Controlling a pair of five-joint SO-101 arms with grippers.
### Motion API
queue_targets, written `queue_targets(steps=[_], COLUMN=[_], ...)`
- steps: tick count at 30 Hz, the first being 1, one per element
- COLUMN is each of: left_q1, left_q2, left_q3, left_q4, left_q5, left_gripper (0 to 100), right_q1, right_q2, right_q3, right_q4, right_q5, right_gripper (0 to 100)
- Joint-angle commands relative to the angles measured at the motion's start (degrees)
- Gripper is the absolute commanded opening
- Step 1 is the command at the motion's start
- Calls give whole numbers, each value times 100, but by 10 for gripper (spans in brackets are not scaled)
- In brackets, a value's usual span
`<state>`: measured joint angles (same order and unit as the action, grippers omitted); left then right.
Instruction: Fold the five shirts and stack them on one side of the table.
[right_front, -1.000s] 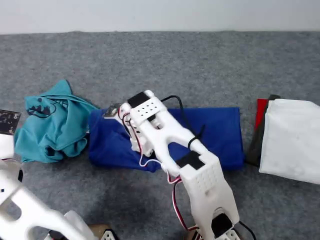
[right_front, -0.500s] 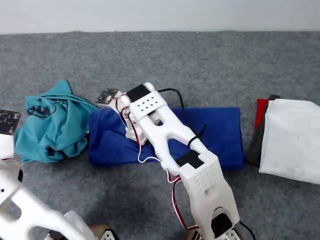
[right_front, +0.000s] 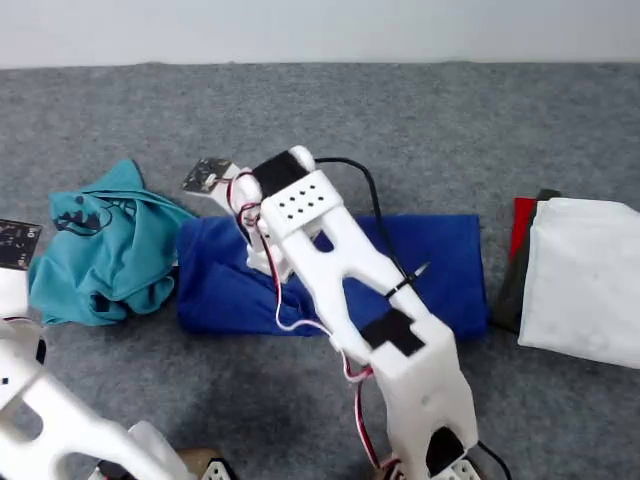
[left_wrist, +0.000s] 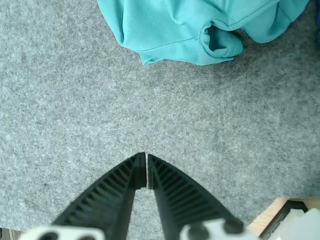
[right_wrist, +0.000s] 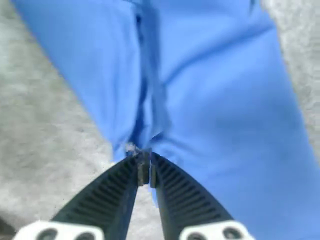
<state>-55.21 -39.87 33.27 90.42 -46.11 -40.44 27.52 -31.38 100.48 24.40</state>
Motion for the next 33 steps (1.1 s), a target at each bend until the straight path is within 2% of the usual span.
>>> queue_targets(steps=[1, 7, 10, 14, 18, 22, 27, 30, 33], left_q1=[44, 44, 44, 44, 44, 44, 26, 0, 9], left_q2=[-132, -132, -132, -132, -132, -132, -141, -141, -141], left_q3=[-48, -48, -48, -48, -48, -22, -48, -198, -470], left_q4=[-97, -97, -97, -97, -97, -97, -62, -18, 211], left_q5=[-53, -53, -53, -53, -53, -53, -35, -26, 26], left_gripper=[15, 15, 15, 15, 15, 15, 15, 15, 15], right_q1=[-444, -541, -198, 321, 585, 593, 567, 629, 804], right_q2=[-831, -796, -391, 374, 1033, 1121, 954, 804, 453], right_q3=[422, 1284, 1275, 1266, 1231, 958, -79, -545, -536], right_q4=[259, 145, -268, -901, -1218, -1147, -277, 251, 251], right_q5=[-290, -290, -220, 264, 360, 334, 290, 44, -229], right_gripper=[10, 10, 10, 10, 10, 10, 10, 10, 10])
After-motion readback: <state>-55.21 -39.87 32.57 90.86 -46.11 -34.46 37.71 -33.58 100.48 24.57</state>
